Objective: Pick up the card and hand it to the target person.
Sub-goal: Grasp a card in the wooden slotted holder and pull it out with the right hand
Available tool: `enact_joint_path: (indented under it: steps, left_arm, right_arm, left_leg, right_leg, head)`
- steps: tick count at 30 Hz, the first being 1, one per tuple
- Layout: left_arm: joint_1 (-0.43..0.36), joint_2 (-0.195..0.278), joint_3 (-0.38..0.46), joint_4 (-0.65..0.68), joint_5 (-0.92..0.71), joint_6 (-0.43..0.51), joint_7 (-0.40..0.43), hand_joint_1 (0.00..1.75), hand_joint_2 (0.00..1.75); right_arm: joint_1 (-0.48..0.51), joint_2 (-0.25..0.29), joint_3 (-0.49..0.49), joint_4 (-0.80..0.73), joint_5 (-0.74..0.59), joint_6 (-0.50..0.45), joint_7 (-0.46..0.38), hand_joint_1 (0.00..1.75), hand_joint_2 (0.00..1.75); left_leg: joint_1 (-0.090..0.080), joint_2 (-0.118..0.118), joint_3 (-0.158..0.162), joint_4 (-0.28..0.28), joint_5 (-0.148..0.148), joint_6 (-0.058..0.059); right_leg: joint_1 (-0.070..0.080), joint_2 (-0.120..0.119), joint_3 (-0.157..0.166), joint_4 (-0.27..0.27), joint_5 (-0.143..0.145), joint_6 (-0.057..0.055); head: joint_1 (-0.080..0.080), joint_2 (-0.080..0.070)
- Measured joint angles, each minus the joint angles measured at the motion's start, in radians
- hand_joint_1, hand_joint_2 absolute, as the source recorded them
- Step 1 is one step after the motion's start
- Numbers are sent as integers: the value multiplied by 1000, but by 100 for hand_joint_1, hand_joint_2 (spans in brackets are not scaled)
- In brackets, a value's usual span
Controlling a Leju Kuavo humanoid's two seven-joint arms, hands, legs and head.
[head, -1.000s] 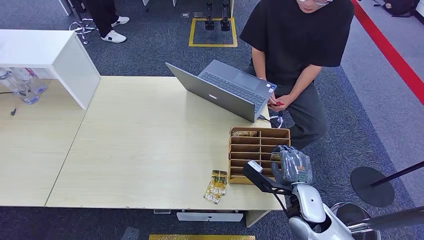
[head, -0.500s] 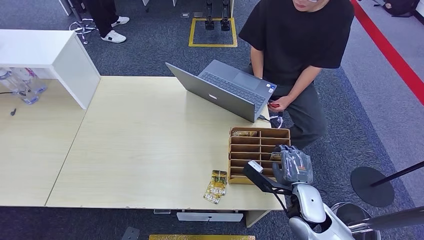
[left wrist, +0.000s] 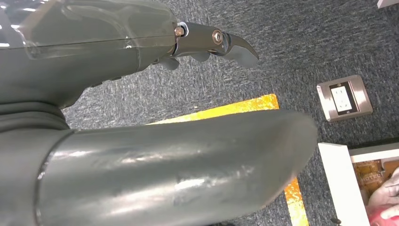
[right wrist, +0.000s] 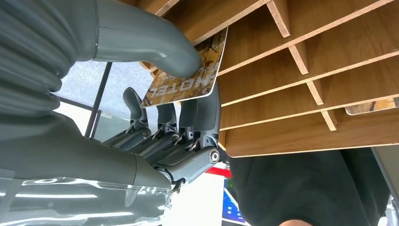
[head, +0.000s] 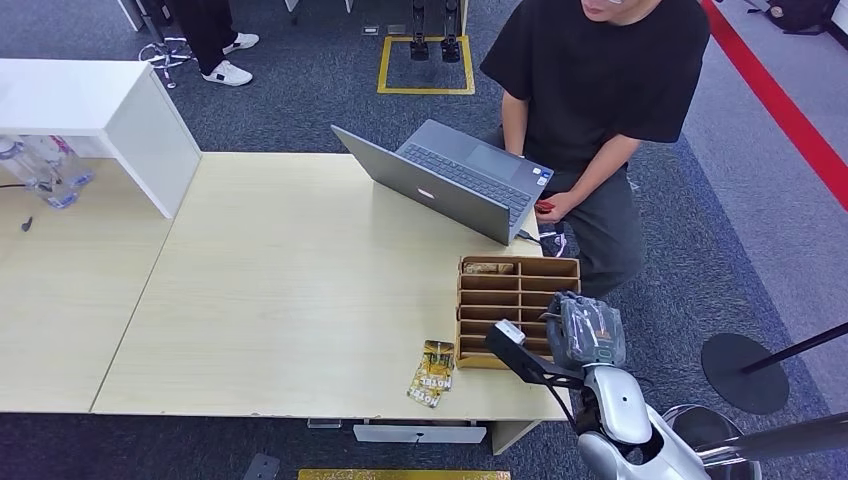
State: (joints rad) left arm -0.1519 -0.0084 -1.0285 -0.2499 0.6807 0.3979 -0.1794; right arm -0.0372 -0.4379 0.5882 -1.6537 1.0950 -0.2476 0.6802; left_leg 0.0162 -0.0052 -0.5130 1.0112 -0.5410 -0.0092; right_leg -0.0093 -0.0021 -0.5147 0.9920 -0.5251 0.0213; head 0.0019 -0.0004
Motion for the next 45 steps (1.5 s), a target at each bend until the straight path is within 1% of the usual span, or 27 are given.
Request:
enact_joint_path:
  steps: [3,7,10,14,19,27,29,32,39,43,45]
  left_arm:
    - [0,0,0,0,0,0,0,0,0]
    - [0,0,0,0,-2,0,5,0,0]
    - [0,0,0,0,-4,0,8,0,0]
    - [0,0,0,0,-6,-1,8,0,0]
    - [0,0,0,0,-6,-1,8,0,0]
    - [0,0,0,0,-6,-1,4,0,0]
    - [0,0,0,0,-5,-1,1,0,0]
    - [0,0,0,0,-2,0,-6,0,0]
    - [3,1,0,0,3,6,-15,0,0]
    - [5,1,0,0,3,8,-16,0,0]
    - [5,1,0,0,2,8,-14,0,0]
  right_arm:
    - [-1,0,0,0,3,3,0,130,175]
    - [-2,0,0,0,60,28,8,146,175]
    - [-2,-1,0,-4,123,61,15,152,175]
    - [-2,-4,-2,-22,186,114,16,151,175]
    - [-2,-12,-3,-71,221,170,18,152,175]
    - [-11,-27,-7,-174,249,209,17,149,175]
    - [-15,-30,-9,-201,235,207,12,148,175]
    - [-18,-32,-16,-237,169,184,-3,148,175]
    - [-31,-34,-47,-296,-81,90,-38,150,175]
    - [-39,-42,-73,-314,-150,54,-40,146,175]
    - [-46,-51,-92,-318,-161,35,-41,144,175]
  left_leg:
    - [0,0,0,0,0,0]
    - [0,0,0,0,0,0]
    - [0,0,0,0,0,0]
    - [0,0,0,0,0,0]
    - [0,0,0,0,0,0]
    - [0,0,0,0,0,0]
    - [0,0,0,0,0,0]
    - [0,0,0,0,0,0]
    - [0,0,0,0,0,0]
    - [0,0,0,0,0,0]
    - [0,0,0,0,0,0]
  right_leg:
    - [0,0,0,0,0,0]
    - [0,0,0,0,0,0]
    - [0,0,0,0,0,0]
    - [0,0,0,0,0,0]
    - [0,0,0,0,0,0]
    - [0,0,0,0,0,0]
    - [0,0,0,0,0,0]
    - [0,0,0,0,0,0]
    - [0,0,0,0,0,0]
    - [0,0,0,0,0,0]
    - [0,0,0,0,0,0]
  head:
    - [0,0]
    - [0,0]
    - [0,0]
    - [0,0]
    - [0,0]
    - [0,0]
    - [0,0]
    - [0,0]
    - [0,0]
    - [0,0]
    - [0,0]
